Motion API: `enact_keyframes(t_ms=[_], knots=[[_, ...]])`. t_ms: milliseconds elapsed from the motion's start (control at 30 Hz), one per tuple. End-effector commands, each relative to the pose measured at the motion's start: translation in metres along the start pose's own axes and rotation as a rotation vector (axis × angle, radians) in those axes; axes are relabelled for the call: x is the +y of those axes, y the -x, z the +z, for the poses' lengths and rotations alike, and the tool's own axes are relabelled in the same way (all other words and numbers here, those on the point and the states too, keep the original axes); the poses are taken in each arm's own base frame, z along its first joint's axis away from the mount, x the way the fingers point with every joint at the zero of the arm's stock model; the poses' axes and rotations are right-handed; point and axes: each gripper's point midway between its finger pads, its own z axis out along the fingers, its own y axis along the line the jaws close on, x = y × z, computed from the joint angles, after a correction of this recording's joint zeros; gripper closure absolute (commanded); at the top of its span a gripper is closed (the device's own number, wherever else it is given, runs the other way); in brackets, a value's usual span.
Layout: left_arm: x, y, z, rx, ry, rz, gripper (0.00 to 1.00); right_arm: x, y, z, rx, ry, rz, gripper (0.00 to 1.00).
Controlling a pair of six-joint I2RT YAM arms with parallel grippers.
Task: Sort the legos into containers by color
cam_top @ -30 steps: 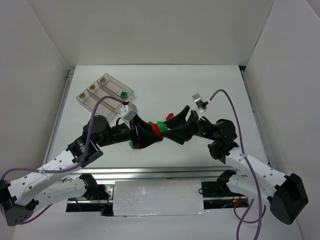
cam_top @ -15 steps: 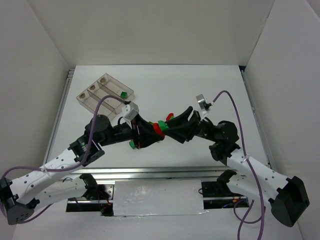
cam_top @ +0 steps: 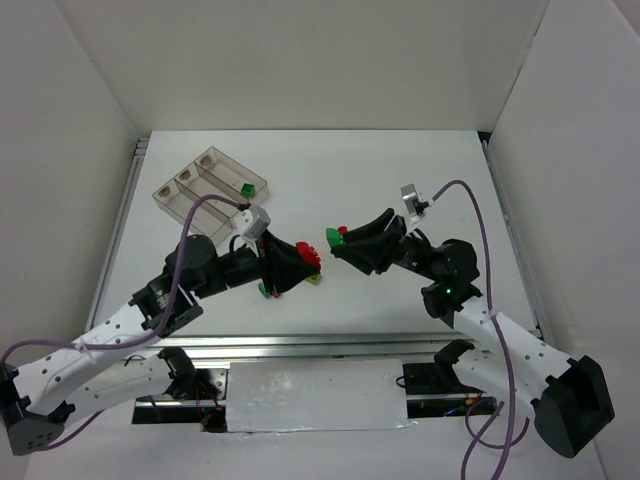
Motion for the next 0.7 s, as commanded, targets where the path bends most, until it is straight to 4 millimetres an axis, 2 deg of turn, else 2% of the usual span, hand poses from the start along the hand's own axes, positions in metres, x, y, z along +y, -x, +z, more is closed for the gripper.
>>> enact_keyframes(t_ms=[0,133,167,200,233,267,300,333,367,400,433,467,500,533,600,633,667], knots=[[0.025,0.014,-0.019,-0.085,0.171,0.056,1.00,-0.028,0.009,-0.012,-0.037,-0.082,-0.017,1.00],[0.055,0.020,-0.049,-0.153,0.369,0.025,1.00,-0.052,0.009,-0.010,-0.013,-0.120,-0.010,1.00],[0.073,0.023,-0.061,-0.173,0.494,0.010,1.00,-0.068,0.007,-0.003,0.012,-0.159,0.018,1.00],[0.090,0.009,-0.075,-0.126,0.613,-0.047,1.00,-0.084,0.010,0.005,0.014,-0.207,0.005,1.00],[0.098,0.019,-0.088,-0.153,0.711,-0.082,1.00,-0.096,0.004,0.015,0.042,-0.249,0.028,1.00],[0.112,0.017,-0.105,-0.156,0.842,-0.118,1.00,-0.127,-0.003,0.033,0.109,-0.343,0.087,1.00],[0.131,0.016,-0.144,-0.179,1.072,-0.172,1.00,-0.155,-0.001,0.044,0.108,-0.450,0.059,1.00],[0.137,0.016,-0.158,-0.183,1.158,-0.182,1.00,-0.154,0.025,0.077,0.088,-0.448,0.029,1.00],[0.140,0.016,-0.169,-0.186,1.212,-0.184,1.00,-0.201,-0.021,0.079,0.210,-0.574,0.115,1.00],[0.141,0.024,-0.181,-0.231,1.260,-0.200,1.00,-0.220,-0.026,0.091,0.233,-0.628,0.137,1.00],[0.142,0.020,-0.191,-0.214,1.298,-0.197,1.00,-0.226,0.015,0.127,0.162,-0.648,0.100,1.00],[0.142,0.022,-0.197,-0.225,1.317,-0.198,1.00,-0.267,-0.043,0.125,0.300,-0.747,0.175,1.00],[0.141,0.023,-0.200,-0.227,1.324,-0.200,1.00,-0.281,-0.049,0.137,0.319,-0.779,0.182,1.00],[0.138,0.030,-0.201,-0.242,1.312,-0.197,1.00,-0.305,-0.061,0.159,0.351,-0.824,0.187,1.00],[0.134,0.036,-0.200,-0.231,1.289,-0.180,1.00,-0.328,-0.071,0.176,0.366,-0.848,0.189,1.00],[0.134,0.037,-0.200,-0.221,1.288,-0.172,1.00,-0.324,-0.043,0.203,0.302,-0.801,0.163,1.00],[0.133,0.037,-0.199,-0.208,1.282,-0.166,1.00,-0.350,-0.083,0.198,0.361,-0.816,0.206,0.99]])
